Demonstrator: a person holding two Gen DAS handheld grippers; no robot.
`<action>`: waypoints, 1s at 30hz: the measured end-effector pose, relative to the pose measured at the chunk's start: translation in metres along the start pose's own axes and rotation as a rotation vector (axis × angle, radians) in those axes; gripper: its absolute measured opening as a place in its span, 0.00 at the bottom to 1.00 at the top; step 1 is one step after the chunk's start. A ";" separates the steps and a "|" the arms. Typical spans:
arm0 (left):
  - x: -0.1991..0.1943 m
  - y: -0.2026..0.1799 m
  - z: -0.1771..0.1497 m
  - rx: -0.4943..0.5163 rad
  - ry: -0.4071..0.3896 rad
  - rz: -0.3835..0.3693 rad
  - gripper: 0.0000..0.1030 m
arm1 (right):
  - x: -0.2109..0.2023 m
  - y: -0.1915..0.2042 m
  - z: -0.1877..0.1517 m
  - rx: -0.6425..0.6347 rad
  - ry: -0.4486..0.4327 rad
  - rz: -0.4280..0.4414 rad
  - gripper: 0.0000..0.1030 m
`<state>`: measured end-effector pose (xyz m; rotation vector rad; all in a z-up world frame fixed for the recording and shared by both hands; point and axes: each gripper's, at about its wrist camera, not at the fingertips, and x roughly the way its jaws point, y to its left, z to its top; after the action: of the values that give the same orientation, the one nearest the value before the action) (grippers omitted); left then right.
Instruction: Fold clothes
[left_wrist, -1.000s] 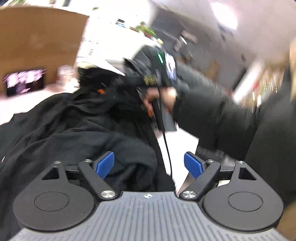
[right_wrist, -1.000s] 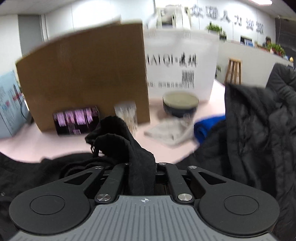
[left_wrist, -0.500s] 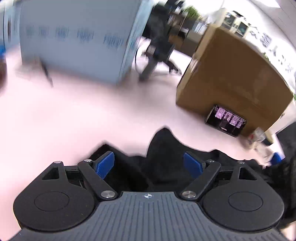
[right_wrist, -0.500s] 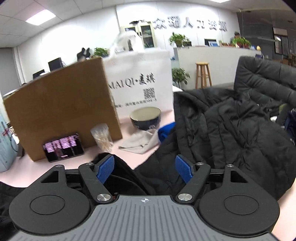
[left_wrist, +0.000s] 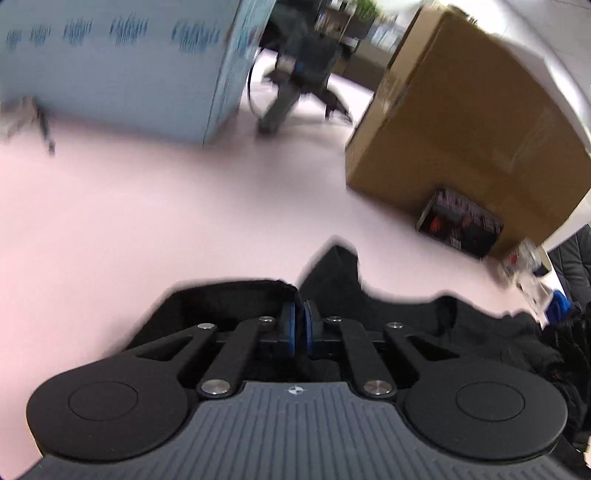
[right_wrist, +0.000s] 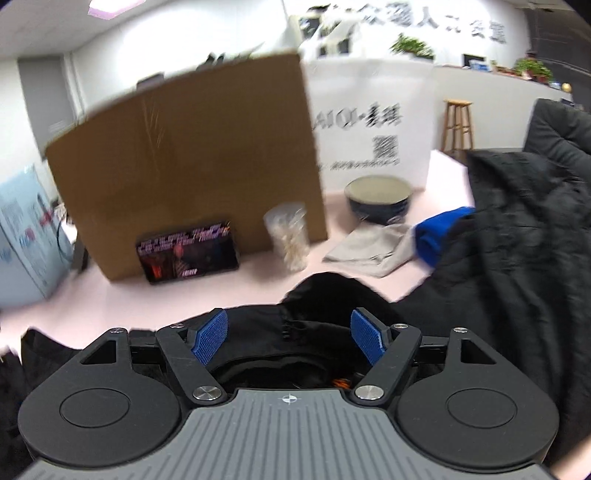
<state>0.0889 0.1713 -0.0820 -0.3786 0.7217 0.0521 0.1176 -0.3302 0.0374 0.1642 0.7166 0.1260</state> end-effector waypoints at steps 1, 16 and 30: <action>-0.003 0.001 0.007 -0.004 -0.045 0.009 0.04 | 0.010 0.000 0.000 -0.004 0.024 -0.005 0.70; 0.019 0.010 -0.008 0.020 0.024 0.115 0.03 | 0.062 -0.065 0.035 0.145 -0.013 -0.189 0.12; -0.002 0.012 -0.048 0.155 0.189 0.180 0.06 | 0.030 -0.081 0.041 0.081 -0.014 -0.197 0.43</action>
<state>0.0549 0.1654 -0.1180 -0.1707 0.9393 0.1307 0.1718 -0.4085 0.0327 0.1704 0.7201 -0.0922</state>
